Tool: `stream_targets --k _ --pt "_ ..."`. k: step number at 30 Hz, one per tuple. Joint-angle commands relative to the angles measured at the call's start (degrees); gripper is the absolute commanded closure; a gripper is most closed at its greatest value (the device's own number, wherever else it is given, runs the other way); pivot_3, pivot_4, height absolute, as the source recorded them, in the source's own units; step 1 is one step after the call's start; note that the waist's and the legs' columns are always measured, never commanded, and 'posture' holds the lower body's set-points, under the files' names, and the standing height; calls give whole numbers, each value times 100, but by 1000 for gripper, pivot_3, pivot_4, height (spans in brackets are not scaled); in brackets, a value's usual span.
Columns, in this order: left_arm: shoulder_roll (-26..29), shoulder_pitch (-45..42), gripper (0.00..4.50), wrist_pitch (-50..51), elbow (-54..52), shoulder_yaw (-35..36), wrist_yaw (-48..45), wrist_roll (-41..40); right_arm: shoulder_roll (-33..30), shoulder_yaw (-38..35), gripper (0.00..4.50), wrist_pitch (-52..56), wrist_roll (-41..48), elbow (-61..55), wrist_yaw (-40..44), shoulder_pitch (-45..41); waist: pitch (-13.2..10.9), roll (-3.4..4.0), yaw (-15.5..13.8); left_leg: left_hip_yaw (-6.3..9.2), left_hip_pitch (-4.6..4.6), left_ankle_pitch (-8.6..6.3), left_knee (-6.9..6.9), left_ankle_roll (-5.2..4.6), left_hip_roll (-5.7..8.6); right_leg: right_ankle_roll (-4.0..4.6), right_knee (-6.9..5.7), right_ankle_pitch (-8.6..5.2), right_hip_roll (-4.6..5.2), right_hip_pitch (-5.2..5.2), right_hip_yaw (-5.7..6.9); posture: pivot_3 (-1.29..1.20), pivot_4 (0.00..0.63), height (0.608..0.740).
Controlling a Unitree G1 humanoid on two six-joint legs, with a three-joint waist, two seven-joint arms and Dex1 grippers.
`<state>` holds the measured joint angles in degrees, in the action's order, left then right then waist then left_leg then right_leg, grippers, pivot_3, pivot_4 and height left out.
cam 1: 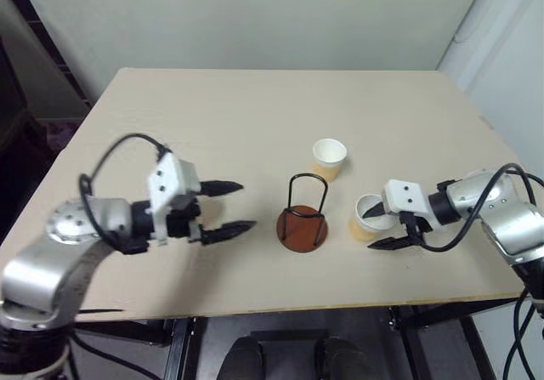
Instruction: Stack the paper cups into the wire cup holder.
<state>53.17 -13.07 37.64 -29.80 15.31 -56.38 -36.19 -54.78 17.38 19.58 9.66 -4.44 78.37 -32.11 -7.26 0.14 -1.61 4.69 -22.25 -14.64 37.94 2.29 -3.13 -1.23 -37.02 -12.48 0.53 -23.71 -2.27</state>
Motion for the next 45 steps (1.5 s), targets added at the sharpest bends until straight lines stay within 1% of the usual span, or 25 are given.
stream_targets --k 1,3,6,7,11,12,15,17,20,22,24,28,32,40,43,45 --pt "585 -206 794 -166 447 574 -311 78 65 -20 2481 -140 -88 1 81 -116 0 0 8 3 1 0 -2 0 -7 9 2 4 2 -3 -4 0 150 740" --pt "764 -339 794 -123 518 835 -553 -272 102 -72 3190 -136 -79 -27 118 -175 0 1 9 3 0 -1 -3 0 -13 19 2 9 -3 -11 -6 0 150 740" --pt "842 -403 794 -67 399 1020 -731 -617 79 -175 4302 -78 53 -142 251 -176 -1 1 11 -4 -2 -2 -4 2 -38 23 3 11 -3 -18 -17 0 150 740" --pt "859 -359 794 -56 344 1030 -773 -658 53 -206 4478 -49 124 -210 316 -144 -1 1 12 -10 -2 -2 -6 2 -51 23 3 11 -4 -21 -25 0 150 740" --pt "868 -217 794 -141 361 940 -777 -576 4 -344 4478 54 304 -433 427 -132 -1 1 24 -34 -1 -19 -5 19 -50 23 3 11 -26 -32 -66 0 150 740" --pt "879 -199 794 -169 383 936 -787 -554 -26 -477 4478 119 445 -481 475 -241 -1 1 28 -39 -1 -24 -3 26 -50 23 3 11 -30 -36 -72 0 150 740" --pt "933 -118 794 -261 497 987 -844 -457 -140 -1037 4478 471 1060 -527 652 -928 -6 10 56 -49 -2 -31 -1 35 -51 23 2 11 -39 -51 -88 0 150 740" --pt "935 -40 794 -335 591 1032 -876 -384 -93 -1233 4478 688 1374 -521 700 -1450 -7 11 84 -60 -9 -32 -5 36 -47 23 0 11 -39 -72 -102 0 150 740" --pt "900 97 794 -488 689 1004 -883 -247 115 -1240 4478 846 1596 -566 672 -2097 1 -1 123 -63 -3 -37 -13 43 -55 42 0 2 -65 -78 -108 0 150 740" --pt "851 123 794 -536 682 951 -868 -256 367 -1139 4478 912 1678 -614 604 -2477 4 -8 130 -47 8 -52 -12 58 -77 65 -2 -9 -117 -75 -114 0 150 740" --pt "817 98 794 -549 673 900 -852 -269 579 -1063 4478 992 1711 -625 548 -2694 4 -7 130 -34 8 -57 -14 62 -86 73 -5 -6 -124 -82 -119 0 150 740" --pt "742 40 794 -599 667 753 -765 -219 1272 -354 4478 785 1218 -538 266 -2644 4 -8 134 -27 21 -61 -33 65 -93 86 -26 1 -124 -101 -120 0 150 740" --pt "732 181 794 -557 548 851 -732 -252 1413 -119 4478 643 1017 -494 277 -2498 4 -7 129 -23 16 -63 -38 70 -98 85 -45 6 -124 -120 -119 0 150 740" --pt "749 449 794 -437 326 1075 -612 -350 1473 57 4478 452 859 -493 387 -2367 4 -8 136 -33 23 -78 -34 92 -116 88 -46 6 -131 -123 -119 0 150 740" --pt "757 450 794 -440 343 1085 -578 -328 1520 128 3859 421 841 -525 420 -2339 4 -8 136 -33 27 -78 -33 91 -124 99 -57 3 -137 -125 -118 0 150 740" --pt "762 414 794 -445 365 1056 -540 -316 1544 166 3221 411 815 -546 425 -2313 4 -8 136 -34 29 -77 -31 92 -130 107 -62 3 -141 -125 -118 0 150 740"
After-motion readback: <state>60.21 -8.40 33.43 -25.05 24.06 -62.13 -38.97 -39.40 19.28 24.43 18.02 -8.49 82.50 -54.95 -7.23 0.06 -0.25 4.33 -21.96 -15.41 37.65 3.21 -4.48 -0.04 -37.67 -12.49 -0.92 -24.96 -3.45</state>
